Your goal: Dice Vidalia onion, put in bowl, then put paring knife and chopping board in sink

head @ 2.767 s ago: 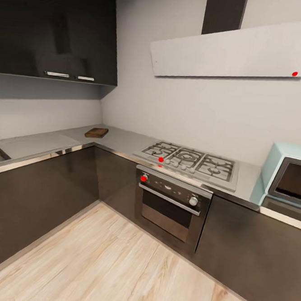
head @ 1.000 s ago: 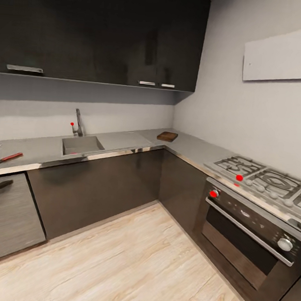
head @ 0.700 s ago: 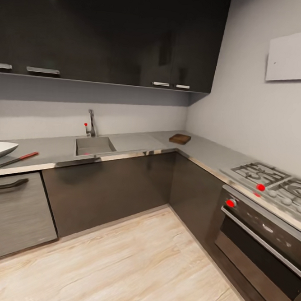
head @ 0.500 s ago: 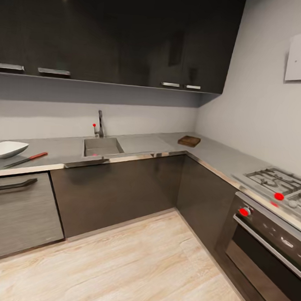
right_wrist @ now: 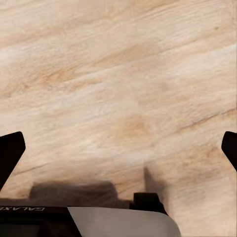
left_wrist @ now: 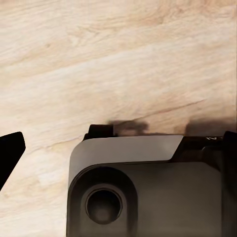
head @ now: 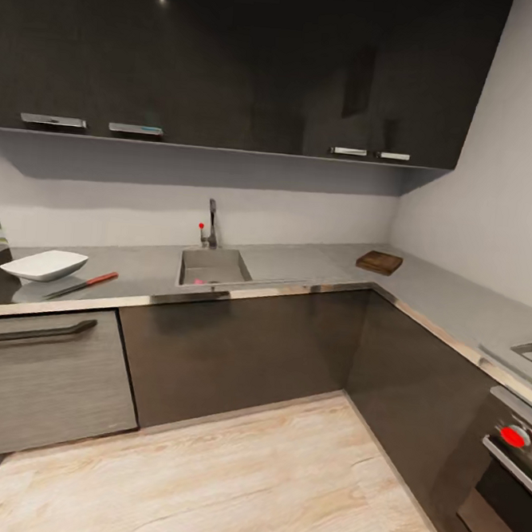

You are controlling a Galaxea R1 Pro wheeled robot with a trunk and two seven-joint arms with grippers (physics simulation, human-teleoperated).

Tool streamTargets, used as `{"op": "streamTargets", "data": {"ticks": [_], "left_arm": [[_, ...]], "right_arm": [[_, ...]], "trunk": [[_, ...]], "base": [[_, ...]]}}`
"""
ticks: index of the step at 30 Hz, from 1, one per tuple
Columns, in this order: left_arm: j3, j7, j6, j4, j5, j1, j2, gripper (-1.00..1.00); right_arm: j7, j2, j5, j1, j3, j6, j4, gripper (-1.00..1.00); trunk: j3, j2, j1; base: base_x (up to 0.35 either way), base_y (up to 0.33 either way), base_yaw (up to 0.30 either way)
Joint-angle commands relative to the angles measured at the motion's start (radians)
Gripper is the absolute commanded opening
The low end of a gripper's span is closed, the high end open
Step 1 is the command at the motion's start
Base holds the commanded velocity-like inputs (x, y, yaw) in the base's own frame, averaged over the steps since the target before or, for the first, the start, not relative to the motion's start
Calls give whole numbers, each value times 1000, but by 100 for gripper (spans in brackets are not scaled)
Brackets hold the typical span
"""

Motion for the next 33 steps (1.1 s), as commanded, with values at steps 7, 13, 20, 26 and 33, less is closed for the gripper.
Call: {"op": "streamTargets", "data": {"ticks": [7, 13, 20, 26, 33], "left_arm": [[1, -1, -2, -1, 2, 0, 0, 100], [1, -1, -2, 0, 2, 0, 0, 100], [1, -1, -2, 0, 2, 0, 0, 100], [3, 1, 0, -4, 3, 0, 1, 100], [2, 1, 0, -4, 3, 0, 1, 100]], "right_arm": [[1, 0, 0, 0, 0, -3, 1, 100], [0, 0, 0, 0, 0, -3, 0, 100], [1, 0, 0, 0, 0, -3, 1, 100], [0, 0, 0, 0, 0, -3, 1, 100], [0, 0, 0, 0, 0, -3, 0, 100]], "trunk": [[-1, 0, 1], [-1, 0, 1], [-1, 0, 1], [1, 0, 1], [7, 14, -7]], "base": [[315, -154, 185], [309, -181, 21], [301, -196, -57], [117, -82, -77], [10, -7, -7]]}}
